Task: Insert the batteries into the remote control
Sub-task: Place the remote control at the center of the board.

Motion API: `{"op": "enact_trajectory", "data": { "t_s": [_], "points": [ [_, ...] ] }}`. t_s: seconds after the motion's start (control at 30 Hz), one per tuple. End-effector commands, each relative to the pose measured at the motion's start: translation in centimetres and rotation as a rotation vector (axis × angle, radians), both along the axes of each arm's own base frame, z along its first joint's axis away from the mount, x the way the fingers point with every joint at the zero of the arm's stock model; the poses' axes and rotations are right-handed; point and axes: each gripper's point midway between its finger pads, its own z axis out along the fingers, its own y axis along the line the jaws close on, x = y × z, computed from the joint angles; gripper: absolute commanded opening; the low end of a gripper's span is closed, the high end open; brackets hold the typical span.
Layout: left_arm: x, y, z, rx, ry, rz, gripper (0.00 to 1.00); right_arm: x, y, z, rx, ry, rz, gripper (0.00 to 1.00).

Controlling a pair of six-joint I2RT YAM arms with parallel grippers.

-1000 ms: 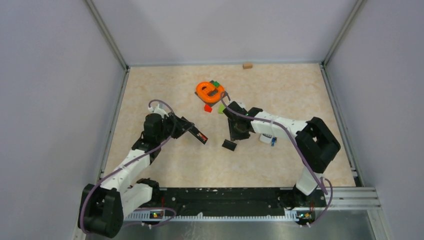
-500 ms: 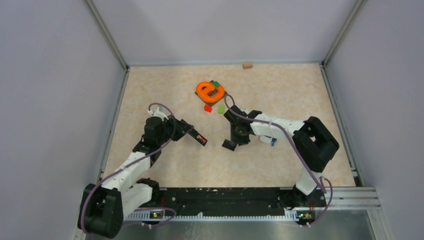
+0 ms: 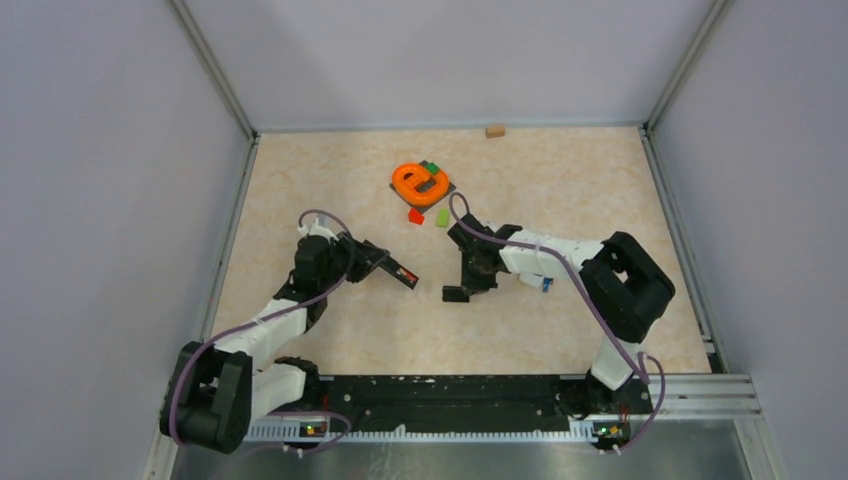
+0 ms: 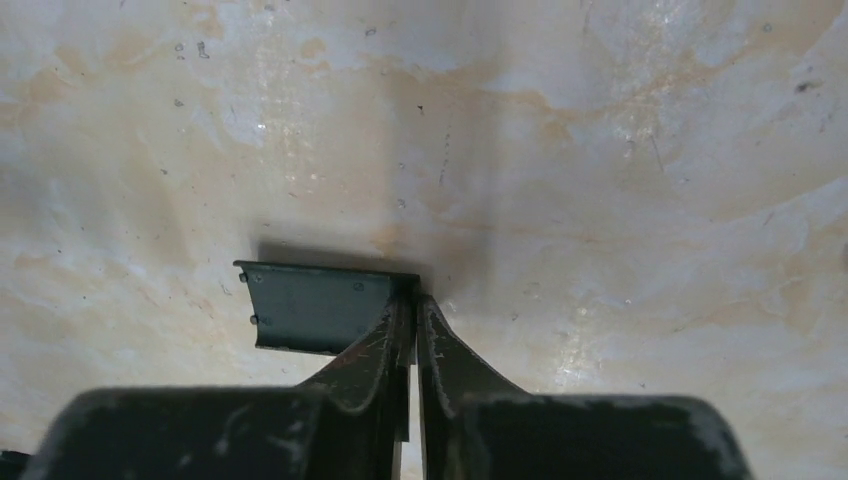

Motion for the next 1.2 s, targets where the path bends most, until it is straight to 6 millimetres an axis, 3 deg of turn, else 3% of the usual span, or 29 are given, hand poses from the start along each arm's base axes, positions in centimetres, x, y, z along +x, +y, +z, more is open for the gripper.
{"op": "enact_trajectory", "data": {
  "t_s": [0.0,0.17,0.4,0.53,0.7,0.87,1.17],
  "points": [
    [1.1,-0.4,2.2,-0.042,-0.08,0.009,0.0,0.5,-0.2,-0.8,-0.001,-0.018,-0.031,0.0],
    [1.0,-0.5,2.2,-0.03,-0.079,-0.006,0.0,1.8,-0.1,1.3,0.045,-0.125,-0.035,0.0],
    [0.6,-1.8,2.1,-0.054,-0.075,-0.082,0.0,3.6,0.2,7.3,0.144,-0.32,-0.014,0.0],
    [0.7,-2.5,2.7,-0.072,-0.101,-0.102,0.0,3.3,1.9,11.3,0.298,-0.403,0.061,0.0],
    [0.8,-3.1,2.4,-0.072,-0.092,-0.119,0.0,2.1,4.1,14.8,0.471,-0.454,0.181,0.0],
    [1.1,-3.9,1.4,-0.058,-0.047,-0.109,0.0,1.7,4.5,16.2,0.512,-0.475,0.21,0.0],
    [3.7,-3.9,-1.5,-0.01,0.01,0.113,0.06,1.9,4.5,16.1,0.508,-0.47,0.196,0.0]
  ]
}}
